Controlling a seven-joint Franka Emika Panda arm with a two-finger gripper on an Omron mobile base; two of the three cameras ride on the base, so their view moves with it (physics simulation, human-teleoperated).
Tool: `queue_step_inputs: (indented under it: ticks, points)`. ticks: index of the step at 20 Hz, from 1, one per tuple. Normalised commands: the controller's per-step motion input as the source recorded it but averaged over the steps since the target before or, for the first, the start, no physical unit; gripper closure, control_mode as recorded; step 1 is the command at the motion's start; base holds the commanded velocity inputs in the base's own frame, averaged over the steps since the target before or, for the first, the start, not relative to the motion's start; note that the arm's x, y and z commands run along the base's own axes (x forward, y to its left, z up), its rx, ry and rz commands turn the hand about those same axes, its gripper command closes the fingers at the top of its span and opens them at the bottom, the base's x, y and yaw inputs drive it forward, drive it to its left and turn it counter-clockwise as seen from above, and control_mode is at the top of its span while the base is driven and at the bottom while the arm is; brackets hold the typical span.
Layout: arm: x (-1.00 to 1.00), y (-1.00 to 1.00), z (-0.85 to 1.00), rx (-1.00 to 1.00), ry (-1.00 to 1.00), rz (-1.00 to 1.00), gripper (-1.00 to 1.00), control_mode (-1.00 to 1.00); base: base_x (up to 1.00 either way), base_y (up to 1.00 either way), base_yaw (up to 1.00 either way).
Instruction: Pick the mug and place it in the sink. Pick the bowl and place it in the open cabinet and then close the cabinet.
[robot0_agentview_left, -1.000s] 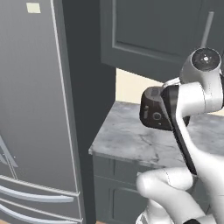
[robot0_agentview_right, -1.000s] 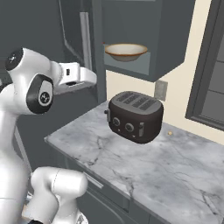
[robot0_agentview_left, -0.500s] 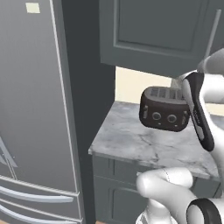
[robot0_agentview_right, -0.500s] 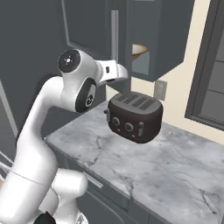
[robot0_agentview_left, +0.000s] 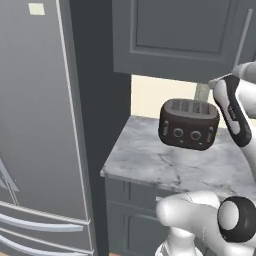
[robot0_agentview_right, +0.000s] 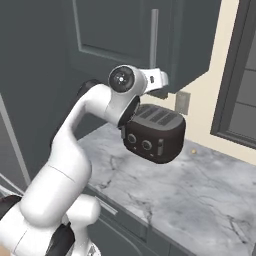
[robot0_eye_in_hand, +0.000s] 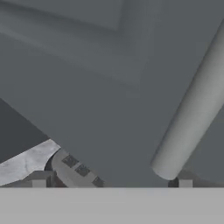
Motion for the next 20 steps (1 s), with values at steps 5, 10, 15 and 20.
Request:
queue_step_inputs:
  ticks: [5,10,15,20]
  points:
    - [1.00,0.14,0.00,0.00,0.00,-0.02,-1.00,-1.00,0.00,0.00,0.00]
    - [1.00,0.34,0.00,-0.02,0.00,-0.08,-1.00,-1.00,0.00,0.00,0.00]
    - [1.00,0.38,0.00,-0.03,0.00,-0.12,-1.00,-1.00,0.00,0.00,0.00]
    - [1.00,0.53,-0.07,-0.06,-0.08,-0.23,-1.00,-1.00,0.00,0.00,0.00]
